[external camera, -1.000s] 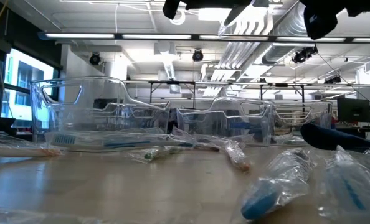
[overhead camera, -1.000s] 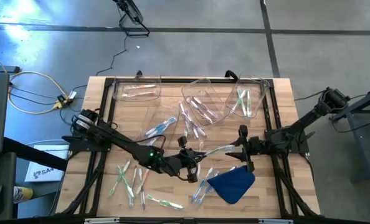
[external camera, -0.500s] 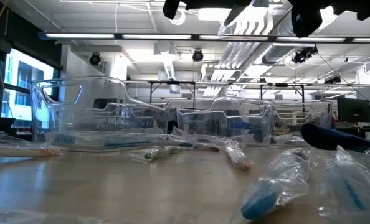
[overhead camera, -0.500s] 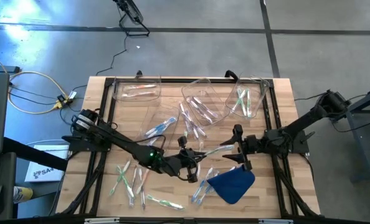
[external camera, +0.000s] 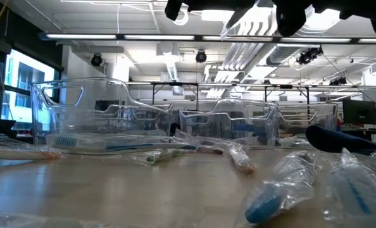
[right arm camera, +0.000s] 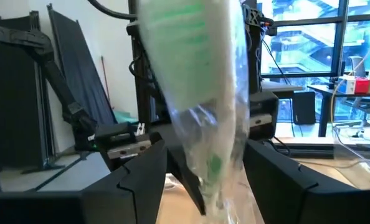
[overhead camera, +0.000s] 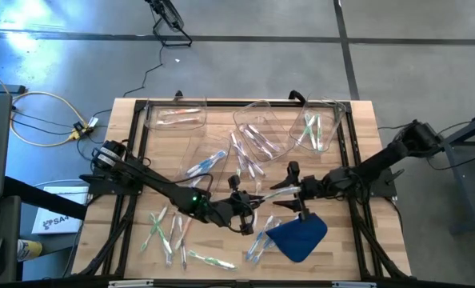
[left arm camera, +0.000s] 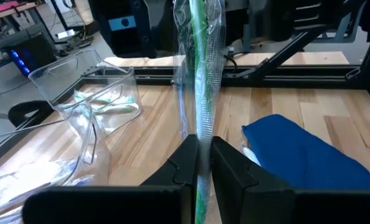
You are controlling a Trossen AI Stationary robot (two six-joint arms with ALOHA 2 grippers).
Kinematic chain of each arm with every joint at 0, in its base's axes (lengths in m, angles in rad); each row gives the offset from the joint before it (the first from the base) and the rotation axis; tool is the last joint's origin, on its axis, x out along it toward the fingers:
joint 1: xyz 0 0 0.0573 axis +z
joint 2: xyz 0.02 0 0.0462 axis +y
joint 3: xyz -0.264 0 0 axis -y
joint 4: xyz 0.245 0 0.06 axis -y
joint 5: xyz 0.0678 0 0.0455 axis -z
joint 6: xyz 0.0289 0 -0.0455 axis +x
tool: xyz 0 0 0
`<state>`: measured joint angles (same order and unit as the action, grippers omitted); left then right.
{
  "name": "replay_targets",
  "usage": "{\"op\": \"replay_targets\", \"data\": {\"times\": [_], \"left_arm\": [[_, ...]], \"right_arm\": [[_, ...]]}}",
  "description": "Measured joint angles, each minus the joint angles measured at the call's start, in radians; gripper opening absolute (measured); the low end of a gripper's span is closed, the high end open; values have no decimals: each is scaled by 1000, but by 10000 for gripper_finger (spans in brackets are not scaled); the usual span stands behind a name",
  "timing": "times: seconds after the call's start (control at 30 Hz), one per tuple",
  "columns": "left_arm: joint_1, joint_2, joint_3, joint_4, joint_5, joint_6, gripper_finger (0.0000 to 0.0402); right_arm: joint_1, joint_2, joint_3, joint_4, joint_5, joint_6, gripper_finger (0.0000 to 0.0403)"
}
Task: Pick & Place Toothbrushes
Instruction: Put the green toothbrush into the top right transparent bin
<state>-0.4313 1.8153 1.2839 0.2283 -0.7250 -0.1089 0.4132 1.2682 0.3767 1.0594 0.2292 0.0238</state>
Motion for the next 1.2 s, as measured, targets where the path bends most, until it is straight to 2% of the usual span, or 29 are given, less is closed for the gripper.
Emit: {"op": "replay_targets", "data": {"times": [0.17,0.5,0.67,1.2], "left_arm": [[0,0,0,-1,0,5,25],[0,0,0,-4,-2,26,25],[0,0,0,-6,-2,26,25],[0,0,0,-7,0,26,25]], "right_arm": [[-3,3,0,-6,6,-1,173],[-1,3,0,-8,3,35,63],[-1,3,0,-9,3,34,22],[-1,3,0,-17,6,54,17]]}}
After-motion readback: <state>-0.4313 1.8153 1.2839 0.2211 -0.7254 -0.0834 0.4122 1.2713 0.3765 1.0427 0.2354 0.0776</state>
